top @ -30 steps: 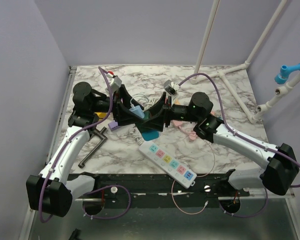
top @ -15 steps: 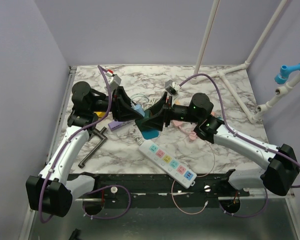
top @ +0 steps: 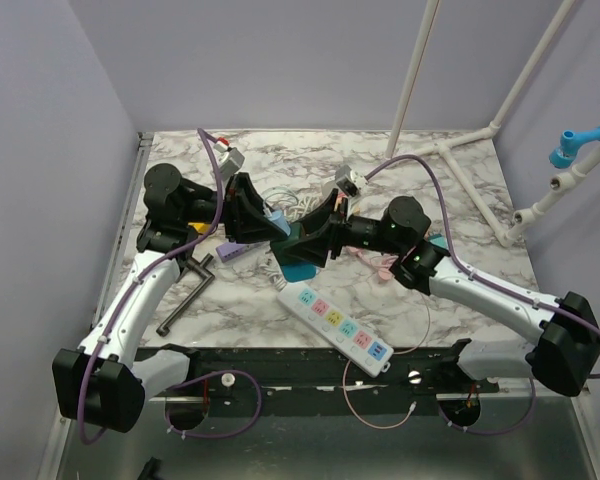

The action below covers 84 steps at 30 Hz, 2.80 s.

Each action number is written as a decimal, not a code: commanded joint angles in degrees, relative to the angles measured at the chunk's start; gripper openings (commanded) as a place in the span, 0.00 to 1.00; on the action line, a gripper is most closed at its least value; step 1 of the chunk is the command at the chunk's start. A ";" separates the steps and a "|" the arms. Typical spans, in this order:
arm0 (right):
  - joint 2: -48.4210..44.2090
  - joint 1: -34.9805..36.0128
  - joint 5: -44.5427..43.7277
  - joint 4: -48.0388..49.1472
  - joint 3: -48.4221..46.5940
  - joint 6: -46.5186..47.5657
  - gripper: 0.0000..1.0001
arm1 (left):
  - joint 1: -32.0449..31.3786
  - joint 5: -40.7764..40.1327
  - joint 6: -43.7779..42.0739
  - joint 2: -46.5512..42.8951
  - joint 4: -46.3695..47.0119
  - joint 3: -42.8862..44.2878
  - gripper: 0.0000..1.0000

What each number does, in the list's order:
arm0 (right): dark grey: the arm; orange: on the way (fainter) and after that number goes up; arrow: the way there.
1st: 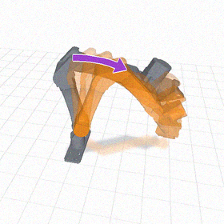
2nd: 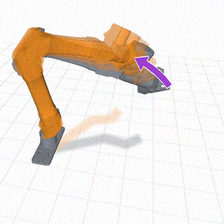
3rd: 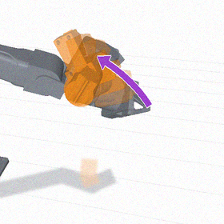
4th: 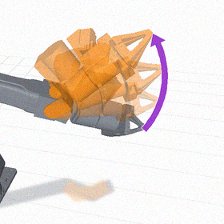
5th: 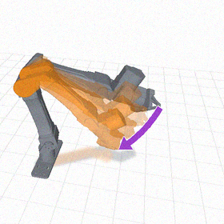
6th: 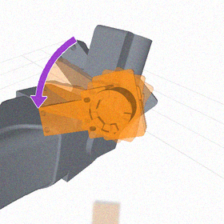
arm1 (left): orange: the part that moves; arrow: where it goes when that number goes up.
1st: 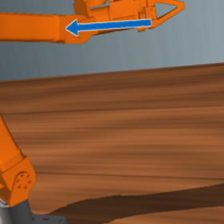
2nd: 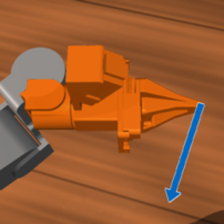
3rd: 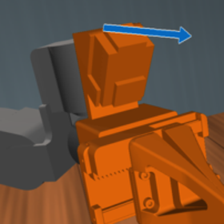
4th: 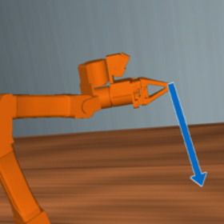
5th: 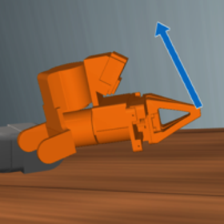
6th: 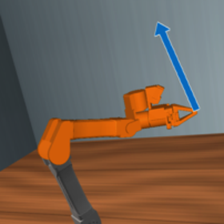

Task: Pull the plug off the socket
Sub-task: Remove the plug from the socket, then place the plug at the center of the board.

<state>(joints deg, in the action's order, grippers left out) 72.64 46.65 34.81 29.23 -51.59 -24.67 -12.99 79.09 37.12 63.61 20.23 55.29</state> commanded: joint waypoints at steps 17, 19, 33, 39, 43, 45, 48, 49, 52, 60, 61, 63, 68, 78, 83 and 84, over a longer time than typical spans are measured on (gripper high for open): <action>-1.44 2.22 0.76 -5.18 6.22 0.43 0.01 | 1.97 -3.03 -4.98 1.90 0.82 8.83 0.00; -2.58 2.22 0.20 -6.88 6.99 1.27 0.01 | 2.58 -3.43 -6.37 2.43 -0.48 9.99 0.00; -3.81 2.21 0.61 -14.45 9.54 4.18 0.01 | 3.77 -6.84 -9.55 4.32 -2.69 12.96 0.00; -4.57 2.22 -0.73 -17.25 11.24 5.37 0.01 | 4.41 -7.37 -9.49 4.89 -1.46 15.43 0.00; -6.75 2.21 -2.77 -16.73 11.31 4.77 0.01 | 5.01 -6.99 -11.90 5.13 -4.02 14.41 0.00; -6.90 2.21 -3.77 -16.83 9.75 4.41 0.01 | 5.08 -7.38 -16.73 4.70 -8.73 13.02 0.00; -7.60 2.27 -6.06 -17.61 6.76 4.82 0.01 | 5.49 -10.78 -26.63 4.78 -20.38 12.43 0.00; -8.21 2.22 -6.72 -17.85 5.94 5.02 0.01 | 5.59 -12.39 -29.62 5.21 -25.12 12.99 0.00; -10.23 2.21 -10.14 -20.01 3.84 6.60 0.01 | 5.70 -18.35 -39.09 7.67 -38.13 15.78 0.00; -15.27 2.13 -18.37 -23.52 -1.61 8.11 0.01 | 7.40 -30.50 -49.34 14.97 -52.23 18.03 0.00; -15.65 2.13 -19.19 -23.69 -1.96 7.88 0.01 | 7.58 -32.47 -49.27 15.65 -52.24 18.06 0.00; -16.40 2.13 -21.05 -23.70 -2.31 7.17 0.01 | 8.04 -37.48 -48.09 18.22 -53.24 19.25 0.00; -17.36 2.04 -24.06 -23.63 -1.95 6.49 0.01 | 9.42 -46.45 -47.63 29.25 -64.50 29.54 0.00; -18.41 2.04 -25.40 -23.64 -1.01 5.60 0.01 | 8.68 -63.04 -52.84 35.88 -64.00 22.38 0.02; -17.78 2.04 -25.44 -22.94 -1.19 5.09 0.01 | 7.34 -66.06 -53.89 33.95 -59.82 15.97 0.32; -17.48 2.06 -25.22 -22.68 -1.26 4.90 0.01 | 7.16 -66.47 -53.90 33.51 -58.89 15.03 0.43</action>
<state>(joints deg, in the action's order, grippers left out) 55.70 48.66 10.83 4.03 -52.12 -18.59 -4.60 18.00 -14.85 99.66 -42.22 73.76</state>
